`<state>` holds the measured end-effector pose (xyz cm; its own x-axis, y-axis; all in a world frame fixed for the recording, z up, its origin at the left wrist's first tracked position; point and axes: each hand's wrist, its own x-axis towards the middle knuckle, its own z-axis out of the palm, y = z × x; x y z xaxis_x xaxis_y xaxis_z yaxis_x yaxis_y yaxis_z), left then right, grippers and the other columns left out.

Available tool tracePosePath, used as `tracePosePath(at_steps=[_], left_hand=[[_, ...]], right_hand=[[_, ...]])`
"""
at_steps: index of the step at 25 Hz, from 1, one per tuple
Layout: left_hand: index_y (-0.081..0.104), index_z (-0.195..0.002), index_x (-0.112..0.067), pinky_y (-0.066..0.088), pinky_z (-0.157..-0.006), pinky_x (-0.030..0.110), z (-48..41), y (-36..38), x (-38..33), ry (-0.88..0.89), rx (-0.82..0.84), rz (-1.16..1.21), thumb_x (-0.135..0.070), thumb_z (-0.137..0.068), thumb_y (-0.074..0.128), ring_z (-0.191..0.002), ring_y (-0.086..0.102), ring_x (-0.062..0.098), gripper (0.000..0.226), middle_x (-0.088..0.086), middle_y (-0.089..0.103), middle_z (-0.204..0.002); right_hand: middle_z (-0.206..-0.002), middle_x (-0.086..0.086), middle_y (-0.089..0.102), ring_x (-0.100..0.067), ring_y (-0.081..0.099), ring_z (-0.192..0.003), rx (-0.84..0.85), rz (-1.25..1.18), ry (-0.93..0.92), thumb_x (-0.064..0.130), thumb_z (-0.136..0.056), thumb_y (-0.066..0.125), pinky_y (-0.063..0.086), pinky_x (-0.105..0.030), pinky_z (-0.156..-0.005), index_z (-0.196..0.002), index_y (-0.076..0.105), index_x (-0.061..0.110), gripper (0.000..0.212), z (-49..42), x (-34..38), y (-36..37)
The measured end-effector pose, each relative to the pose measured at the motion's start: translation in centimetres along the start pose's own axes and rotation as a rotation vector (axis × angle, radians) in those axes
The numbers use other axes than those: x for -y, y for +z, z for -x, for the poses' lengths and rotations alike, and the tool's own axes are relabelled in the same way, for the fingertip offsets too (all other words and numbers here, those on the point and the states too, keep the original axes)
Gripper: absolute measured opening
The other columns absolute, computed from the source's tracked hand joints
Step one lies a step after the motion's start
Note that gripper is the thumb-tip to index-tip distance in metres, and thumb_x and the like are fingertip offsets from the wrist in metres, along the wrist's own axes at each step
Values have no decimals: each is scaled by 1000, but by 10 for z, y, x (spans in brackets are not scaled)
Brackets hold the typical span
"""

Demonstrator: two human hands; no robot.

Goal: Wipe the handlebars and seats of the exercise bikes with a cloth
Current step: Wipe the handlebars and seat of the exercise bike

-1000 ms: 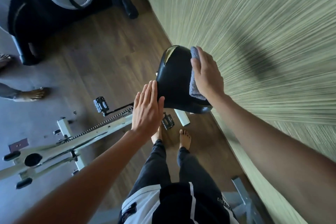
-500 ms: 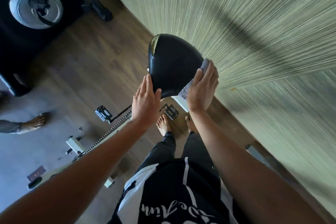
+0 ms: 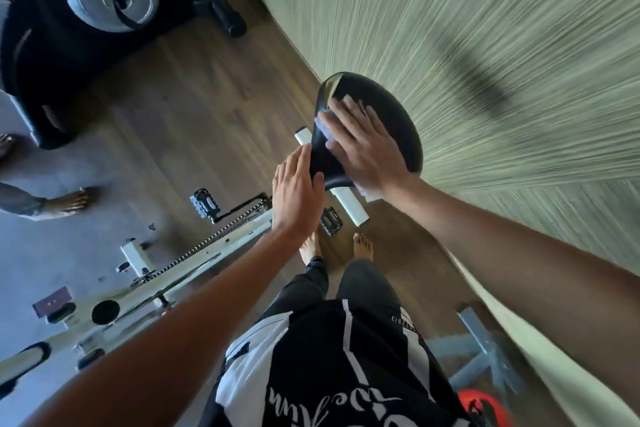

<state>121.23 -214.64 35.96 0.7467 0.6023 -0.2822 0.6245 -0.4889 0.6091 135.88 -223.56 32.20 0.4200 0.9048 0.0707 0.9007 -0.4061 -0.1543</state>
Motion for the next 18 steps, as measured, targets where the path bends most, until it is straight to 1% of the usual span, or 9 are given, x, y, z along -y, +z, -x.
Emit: tracePosePath(at_steps=[1,2,3,5,7,10,13,15,18], left_hand=[[37,-148,-8,28,-117,42,4,0,-1,5,2,13,-13,-95,50,-138,38,26,55,9,43,-151],[36,-149,-7,27,-118,41,8,0,-1,15,12,13,-12,-96,49,-140,36,26,56,9,41,-152],[34,-151,-7,24,-120,40,12,1,-1,28,21,2,-11,-96,48,-141,34,25,56,9,38,-154],[32,-152,-7,22,-121,39,12,3,-2,33,19,-9,-10,-97,47,-144,31,25,57,9,36,-156],[34,-151,-8,23,-120,38,10,2,-5,-2,11,13,-10,-97,47,-144,32,25,55,9,37,-156],[39,-149,-9,27,-118,36,8,1,-9,-55,-15,38,-15,-99,46,-141,37,24,50,8,42,-153],[43,-147,-12,31,-115,37,8,6,-9,-88,-35,56,-23,-102,46,-138,40,24,47,6,46,-151],[45,-146,-12,33,-113,37,9,11,-9,-109,-78,56,-25,-102,47,-136,43,24,45,6,48,-149],[47,-144,-12,32,-113,36,11,19,-10,-116,-142,58,-25,-103,46,-134,43,22,43,5,50,-147]], right_hand=[[-163,-7,27,-27,20,-152,37,-1,-98,38,-109,28,19,-47,-123,-154,34,18,50,1,-15,-5],[-164,-5,26,-25,19,-153,56,3,-145,38,-109,28,18,-45,-124,-155,32,19,50,-1,-27,-9],[-163,-5,26,-25,19,-152,57,8,-139,37,-109,29,18,-45,-124,-155,32,20,49,-6,-34,-12],[-162,-6,30,-29,23,-151,38,23,-41,37,-108,31,21,-51,-122,-154,35,20,49,-14,-34,-13],[-162,-5,31,-33,26,-150,13,25,68,43,-106,34,23,-55,-120,-153,36,21,52,-9,-25,-10],[-164,-5,24,-36,22,-150,30,-27,122,52,-104,33,21,-52,-121,-156,29,25,59,0,-23,-8],[-163,-6,26,-35,24,-150,6,-46,148,52,-105,32,23,-49,-121,-155,32,24,57,4,-19,-9],[-163,-6,25,-33,23,-151,-12,-52,93,50,-107,32,22,-46,-121,-155,32,25,55,7,-17,-7],[-163,-10,25,-34,21,-151,-23,-86,-60,41,-108,35,25,-45,-121,-154,35,21,51,9,-28,-6]])
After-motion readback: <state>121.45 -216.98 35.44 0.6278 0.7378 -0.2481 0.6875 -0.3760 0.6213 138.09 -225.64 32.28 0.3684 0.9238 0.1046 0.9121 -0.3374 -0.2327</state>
